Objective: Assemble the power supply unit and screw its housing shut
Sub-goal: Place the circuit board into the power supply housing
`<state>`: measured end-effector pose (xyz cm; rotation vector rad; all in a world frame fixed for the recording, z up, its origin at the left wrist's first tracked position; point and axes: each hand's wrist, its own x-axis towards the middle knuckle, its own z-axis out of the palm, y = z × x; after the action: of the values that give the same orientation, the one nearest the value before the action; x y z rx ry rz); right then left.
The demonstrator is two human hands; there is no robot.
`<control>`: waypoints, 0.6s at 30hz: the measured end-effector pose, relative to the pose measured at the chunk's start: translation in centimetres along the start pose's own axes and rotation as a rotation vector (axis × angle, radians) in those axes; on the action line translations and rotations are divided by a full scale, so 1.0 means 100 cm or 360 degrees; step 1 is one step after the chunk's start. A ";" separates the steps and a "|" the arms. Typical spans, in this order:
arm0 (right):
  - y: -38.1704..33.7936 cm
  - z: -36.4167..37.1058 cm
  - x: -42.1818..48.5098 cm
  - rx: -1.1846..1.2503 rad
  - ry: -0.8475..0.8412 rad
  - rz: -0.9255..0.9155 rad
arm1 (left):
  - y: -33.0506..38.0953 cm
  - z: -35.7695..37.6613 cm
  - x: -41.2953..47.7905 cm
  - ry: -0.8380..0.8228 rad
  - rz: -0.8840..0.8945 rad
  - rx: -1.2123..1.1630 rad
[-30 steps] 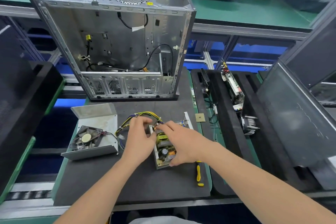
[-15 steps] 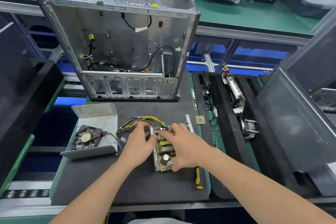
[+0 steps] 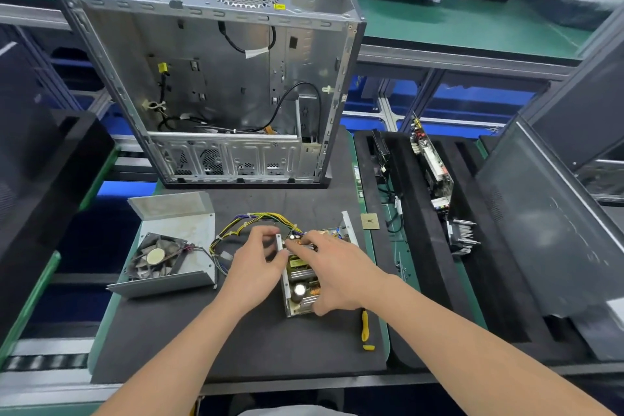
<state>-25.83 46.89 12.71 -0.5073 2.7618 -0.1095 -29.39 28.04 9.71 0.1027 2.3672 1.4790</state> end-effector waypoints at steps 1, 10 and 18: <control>0.001 -0.001 0.000 0.0002 0.0001 -0.0007 | 0.000 0.000 0.000 -0.0002 -0.0003 -0.0010; -0.006 0.000 0.004 -0.0127 0.0026 0.0017 | -0.002 0.000 0.002 -0.0020 0.0016 -0.0028; 0.006 -0.011 -0.007 0.0364 -0.0060 0.0009 | -0.002 0.004 0.008 0.0023 -0.0052 -0.0252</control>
<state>-25.77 47.76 13.93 -0.4351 2.6684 -0.4050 -29.96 28.50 9.19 0.0143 2.2422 1.6498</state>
